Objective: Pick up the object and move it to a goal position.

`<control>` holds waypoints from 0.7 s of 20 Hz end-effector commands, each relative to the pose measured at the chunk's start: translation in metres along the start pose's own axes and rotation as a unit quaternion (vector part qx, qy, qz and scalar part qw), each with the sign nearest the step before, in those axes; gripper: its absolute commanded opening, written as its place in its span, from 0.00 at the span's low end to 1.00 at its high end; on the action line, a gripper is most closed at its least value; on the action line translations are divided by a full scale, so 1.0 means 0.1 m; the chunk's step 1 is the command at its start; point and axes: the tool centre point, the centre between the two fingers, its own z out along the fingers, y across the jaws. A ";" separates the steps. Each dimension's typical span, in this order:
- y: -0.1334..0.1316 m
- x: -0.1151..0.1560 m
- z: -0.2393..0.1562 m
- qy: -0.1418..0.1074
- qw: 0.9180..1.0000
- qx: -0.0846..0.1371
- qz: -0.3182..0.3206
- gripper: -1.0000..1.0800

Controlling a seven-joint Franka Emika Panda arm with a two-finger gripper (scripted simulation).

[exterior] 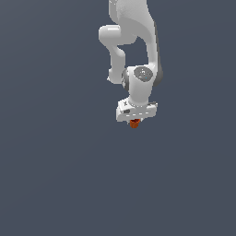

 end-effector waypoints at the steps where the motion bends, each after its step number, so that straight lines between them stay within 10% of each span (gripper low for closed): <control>1: 0.00 0.04 -0.20 0.001 1.000 0.000 0.000 0.00; 14: 0.03 0.33 -1.43 0.000 1.000 0.000 0.000 0.00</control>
